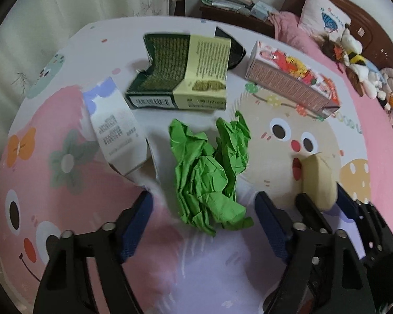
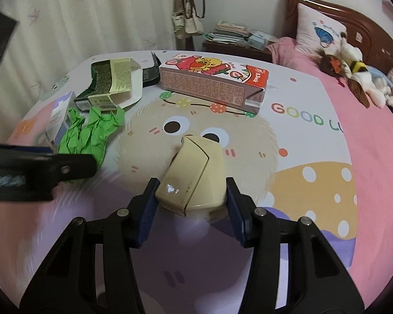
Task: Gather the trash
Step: 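Grasp the beige box piece with the right tool while the left tool grasps the green crumpled paper, then carry the beige piece and green paper down over the bin with both tools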
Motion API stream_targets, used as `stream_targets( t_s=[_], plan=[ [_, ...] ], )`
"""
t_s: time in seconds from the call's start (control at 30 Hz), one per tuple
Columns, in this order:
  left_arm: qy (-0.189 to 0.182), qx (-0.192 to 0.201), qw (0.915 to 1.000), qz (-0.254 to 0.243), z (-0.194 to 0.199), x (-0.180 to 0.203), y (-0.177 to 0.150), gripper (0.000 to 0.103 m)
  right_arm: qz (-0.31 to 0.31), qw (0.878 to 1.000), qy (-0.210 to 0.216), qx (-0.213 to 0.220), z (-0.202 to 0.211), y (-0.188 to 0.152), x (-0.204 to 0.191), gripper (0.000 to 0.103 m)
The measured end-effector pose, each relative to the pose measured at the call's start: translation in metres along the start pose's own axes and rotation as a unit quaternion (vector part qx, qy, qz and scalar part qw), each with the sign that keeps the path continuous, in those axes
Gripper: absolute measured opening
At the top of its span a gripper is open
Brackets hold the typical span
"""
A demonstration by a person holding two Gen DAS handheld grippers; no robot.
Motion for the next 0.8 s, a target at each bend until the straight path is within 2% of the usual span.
stream_targets(
  t_s=[0.03,0.1,0.23,0.33,0.47,0.63,0.8],
  plan=[
    [0.004,-0.006,1.0000,0.000,-0.005,0.002,-0.001,0.071,0.006,1.000,-0.002,0.000,0.002,-0.002,-0.001,0.046],
    [0.016,0.007,0.9998,-0.006,-0.007,0.006,0.002,0.065,0.019,1.000,-0.002,-0.002,0.003,-0.004,-0.001,0.046],
    [0.030,0.024,0.9991,-0.017,-0.008,0.013,0.007,0.037,0.021,1.000,-0.003,-0.002,0.005,-0.006,-0.003,0.045],
    [0.029,0.029,0.9991,-0.015,-0.008,0.012,0.008,0.030,0.021,1.000,-0.003,-0.002,0.006,-0.006,-0.003,0.045],
    [0.015,0.030,0.9994,-0.010,-0.005,0.010,0.006,0.026,0.015,1.000,0.013,0.004,0.009,-0.007,-0.006,0.045],
    [0.010,0.042,0.9989,-0.020,0.013,0.010,-0.005,0.026,-0.033,0.998,0.056,0.004,0.020,-0.015,-0.009,0.045],
    [-0.008,0.046,0.9985,-0.027,0.039,0.002,-0.030,0.026,-0.055,0.996,0.063,0.003,0.041,-0.027,-0.015,0.045]
  ],
)
Point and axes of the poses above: each gripper's, at about its wrist camera, not at the fingertips, and z roughly against the way its jaws point, x to its right, y to its top, the point moved 10 cm from there along -z, roughly the way its jaws point, and after that the axes turned 12 degrees about y, right-handed, at the moved point
